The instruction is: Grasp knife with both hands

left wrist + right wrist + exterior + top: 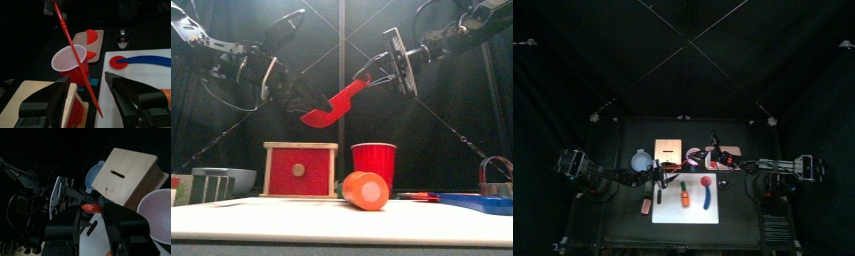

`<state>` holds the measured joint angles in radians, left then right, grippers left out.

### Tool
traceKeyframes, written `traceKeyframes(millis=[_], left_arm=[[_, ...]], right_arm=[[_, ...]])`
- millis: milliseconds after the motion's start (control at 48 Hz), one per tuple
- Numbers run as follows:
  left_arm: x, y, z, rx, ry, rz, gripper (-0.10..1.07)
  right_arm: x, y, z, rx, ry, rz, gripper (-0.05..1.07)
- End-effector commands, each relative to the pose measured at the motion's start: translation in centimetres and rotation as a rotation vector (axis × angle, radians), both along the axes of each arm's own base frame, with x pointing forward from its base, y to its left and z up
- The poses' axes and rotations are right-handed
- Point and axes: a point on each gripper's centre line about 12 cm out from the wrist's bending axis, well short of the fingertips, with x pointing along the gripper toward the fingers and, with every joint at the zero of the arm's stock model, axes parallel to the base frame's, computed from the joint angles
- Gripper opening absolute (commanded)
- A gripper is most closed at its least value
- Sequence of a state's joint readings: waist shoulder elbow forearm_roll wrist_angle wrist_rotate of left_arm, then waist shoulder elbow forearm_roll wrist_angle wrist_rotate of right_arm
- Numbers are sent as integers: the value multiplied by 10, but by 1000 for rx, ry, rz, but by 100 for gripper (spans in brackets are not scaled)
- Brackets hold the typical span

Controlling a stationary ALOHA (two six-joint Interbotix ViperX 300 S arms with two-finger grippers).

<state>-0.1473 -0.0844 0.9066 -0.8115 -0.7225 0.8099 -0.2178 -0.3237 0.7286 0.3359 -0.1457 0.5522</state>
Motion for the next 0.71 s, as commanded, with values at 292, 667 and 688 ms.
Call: traceKeyframes(millis=[292, 667, 688], left_arm=[[3, -9, 8, 1, -27, -22, 49], [-17, -45, 19, -40, -24, -163, 42], [-17, -46, 18, -43, -18, -169, 42]], right_arm=[[3, 10, 14, -13, -42, 28, 54], [-13, 52, -35, -155, 189, 241, 59], [-13, 53, -35, -169, 197, 250, 62]])
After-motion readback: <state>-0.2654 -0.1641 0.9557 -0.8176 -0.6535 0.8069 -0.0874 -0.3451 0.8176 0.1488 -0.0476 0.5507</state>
